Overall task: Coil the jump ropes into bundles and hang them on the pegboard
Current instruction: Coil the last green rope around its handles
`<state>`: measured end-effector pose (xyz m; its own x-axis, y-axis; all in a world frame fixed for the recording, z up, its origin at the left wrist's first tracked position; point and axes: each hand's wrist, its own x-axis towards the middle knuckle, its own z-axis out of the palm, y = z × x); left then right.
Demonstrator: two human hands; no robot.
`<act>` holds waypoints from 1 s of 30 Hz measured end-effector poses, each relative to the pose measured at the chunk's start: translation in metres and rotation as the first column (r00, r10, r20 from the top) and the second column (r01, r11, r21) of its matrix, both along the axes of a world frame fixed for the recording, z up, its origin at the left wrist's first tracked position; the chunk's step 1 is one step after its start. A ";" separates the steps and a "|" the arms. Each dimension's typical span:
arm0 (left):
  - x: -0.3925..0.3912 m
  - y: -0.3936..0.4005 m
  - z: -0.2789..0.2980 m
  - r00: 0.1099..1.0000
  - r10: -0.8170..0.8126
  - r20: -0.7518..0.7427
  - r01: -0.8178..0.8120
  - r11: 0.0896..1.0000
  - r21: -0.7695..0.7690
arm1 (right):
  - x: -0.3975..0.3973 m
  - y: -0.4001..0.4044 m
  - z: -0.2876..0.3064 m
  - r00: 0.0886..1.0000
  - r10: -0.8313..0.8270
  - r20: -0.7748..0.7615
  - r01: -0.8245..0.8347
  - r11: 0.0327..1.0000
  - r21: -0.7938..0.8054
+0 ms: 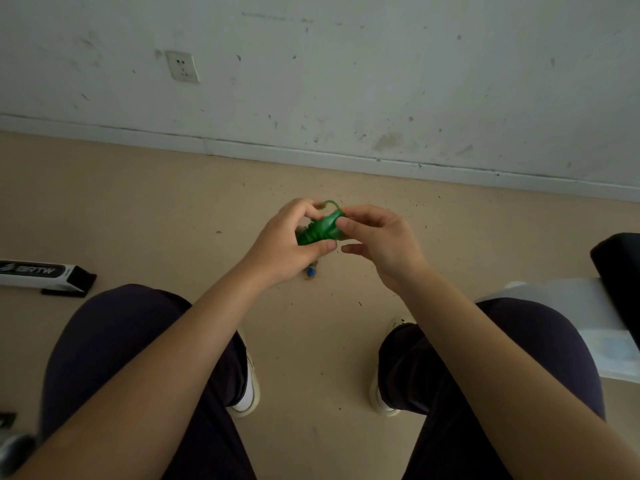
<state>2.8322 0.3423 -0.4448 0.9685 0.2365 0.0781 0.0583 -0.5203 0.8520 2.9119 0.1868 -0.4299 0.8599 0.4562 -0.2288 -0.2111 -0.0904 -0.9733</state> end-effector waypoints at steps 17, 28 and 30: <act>-0.002 -0.003 0.003 0.998 -0.038 0.046 0.041 0.997 -0.065 | -0.002 0.003 -0.003 0.945 -0.036 0.326 0.076 0.991 -0.112; 0.002 0.008 0.000 0.991 0.131 0.014 -0.131 0.991 -0.024 | 0.000 0.005 -0.004 0.962 -0.021 0.273 0.072 0.981 -0.179; 0.000 0.006 0.001 0.995 0.096 0.024 -0.095 0.995 -0.024 | 0.002 0.002 -0.002 0.956 -0.032 0.291 0.086 0.981 -0.174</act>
